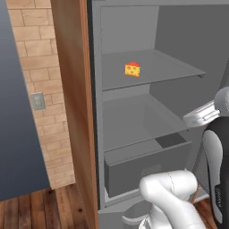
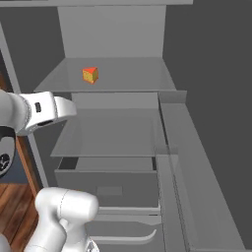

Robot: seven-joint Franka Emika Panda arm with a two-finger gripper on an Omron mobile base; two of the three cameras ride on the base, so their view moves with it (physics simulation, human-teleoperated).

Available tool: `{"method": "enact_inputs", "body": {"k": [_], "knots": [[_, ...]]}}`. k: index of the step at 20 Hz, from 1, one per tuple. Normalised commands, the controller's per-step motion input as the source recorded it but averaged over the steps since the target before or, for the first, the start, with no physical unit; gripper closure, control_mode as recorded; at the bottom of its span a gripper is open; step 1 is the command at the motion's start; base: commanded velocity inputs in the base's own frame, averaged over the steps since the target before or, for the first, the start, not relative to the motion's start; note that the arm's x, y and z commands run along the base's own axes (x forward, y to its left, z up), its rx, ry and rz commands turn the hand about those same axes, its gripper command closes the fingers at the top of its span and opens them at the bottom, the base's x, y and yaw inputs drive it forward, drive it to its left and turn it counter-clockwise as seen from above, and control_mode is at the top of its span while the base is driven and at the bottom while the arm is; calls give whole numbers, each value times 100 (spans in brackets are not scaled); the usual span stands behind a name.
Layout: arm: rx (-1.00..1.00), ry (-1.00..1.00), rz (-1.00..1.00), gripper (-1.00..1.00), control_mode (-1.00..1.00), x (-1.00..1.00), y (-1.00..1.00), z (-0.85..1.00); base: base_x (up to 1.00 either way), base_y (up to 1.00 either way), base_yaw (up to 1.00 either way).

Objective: Take the cheese, steak, and lemon wedge from the fridge and place them on the plate on the dining counter to create an appetizer plate.

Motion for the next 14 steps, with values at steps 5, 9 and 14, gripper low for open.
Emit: {"method": "enact_inputs", "body": {"k": [5,9,14], "knots": [[15,6,-1,-100,-100,0,9,18,0,0,0],[13,3,0,-100,-100,1,18,2,0,0,0],[8,1,0,-100,-100,6,28,6,0,0,0]]}}
